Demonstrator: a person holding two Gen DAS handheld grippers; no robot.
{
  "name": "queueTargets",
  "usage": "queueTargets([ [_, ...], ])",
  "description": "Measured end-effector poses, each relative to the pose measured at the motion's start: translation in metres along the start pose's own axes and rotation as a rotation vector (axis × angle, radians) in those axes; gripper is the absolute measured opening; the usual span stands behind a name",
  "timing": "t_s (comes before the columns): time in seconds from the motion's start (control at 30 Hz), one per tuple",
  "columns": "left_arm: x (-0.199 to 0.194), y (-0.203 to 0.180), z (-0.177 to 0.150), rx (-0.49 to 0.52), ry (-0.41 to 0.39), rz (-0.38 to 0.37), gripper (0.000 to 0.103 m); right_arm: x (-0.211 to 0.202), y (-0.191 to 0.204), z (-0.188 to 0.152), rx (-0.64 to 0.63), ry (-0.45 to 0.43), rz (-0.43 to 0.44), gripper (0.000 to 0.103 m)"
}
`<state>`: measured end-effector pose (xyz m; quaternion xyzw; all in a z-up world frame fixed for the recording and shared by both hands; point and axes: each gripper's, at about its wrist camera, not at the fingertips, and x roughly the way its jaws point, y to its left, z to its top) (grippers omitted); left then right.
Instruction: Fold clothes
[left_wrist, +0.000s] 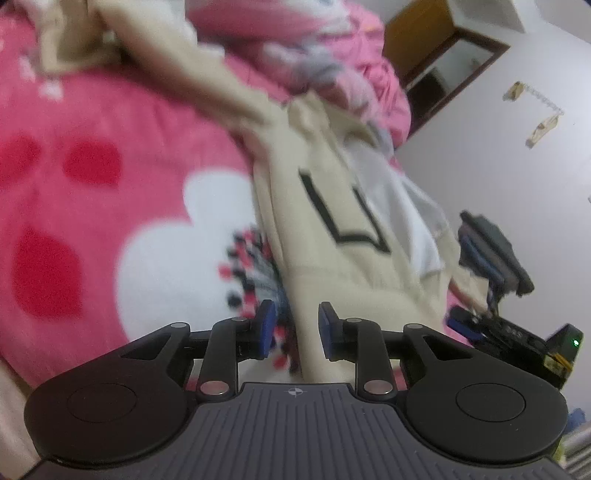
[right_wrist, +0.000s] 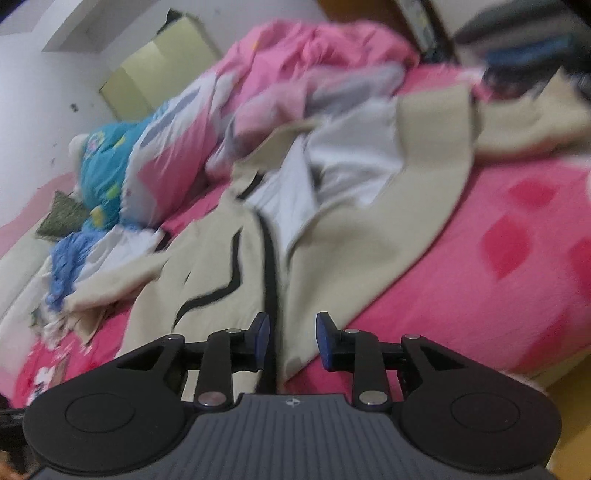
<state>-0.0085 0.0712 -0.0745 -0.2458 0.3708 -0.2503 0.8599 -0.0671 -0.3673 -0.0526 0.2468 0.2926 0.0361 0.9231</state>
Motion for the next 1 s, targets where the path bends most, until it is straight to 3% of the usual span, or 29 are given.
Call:
queueTargets([
  [0.13,0.007,-0.014,0.031,0.103,-0.036,-0.006,0.027,0.002,0.032,0.027,-0.135,-0.072,0.015,0.03],
  [0.3,0.054,-0.037,0.069,0.228,-0.023,-0.021,0.029,0.014,0.082,0.065,-0.333,-0.156,0.06,0.03],
  [0.47,0.112,-0.032,0.109,0.278,-0.022,0.009,0.029,0.079,0.116,0.117,-0.295,-0.1,0.141,0.046],
  [0.6,0.152,-0.012,0.138,0.314,-0.052,0.043,0.029,0.161,0.112,0.17,-0.083,0.062,0.17,0.052],
  [0.7,0.17,0.008,0.148,0.304,-0.054,0.06,0.029,0.237,0.089,0.198,0.12,0.19,0.136,0.053],
  [0.8,0.18,0.029,0.15,0.273,-0.056,0.057,0.029,0.283,0.077,0.206,0.088,0.19,0.096,0.053],
  [0.9,0.18,0.041,0.158,0.181,-0.044,0.019,0.029,0.329,0.066,0.215,0.055,0.189,0.056,0.054],
  [1.0,0.181,0.047,0.159,0.16,-0.051,0.012,0.029,0.375,0.054,0.224,0.023,0.188,0.017,0.06],
])
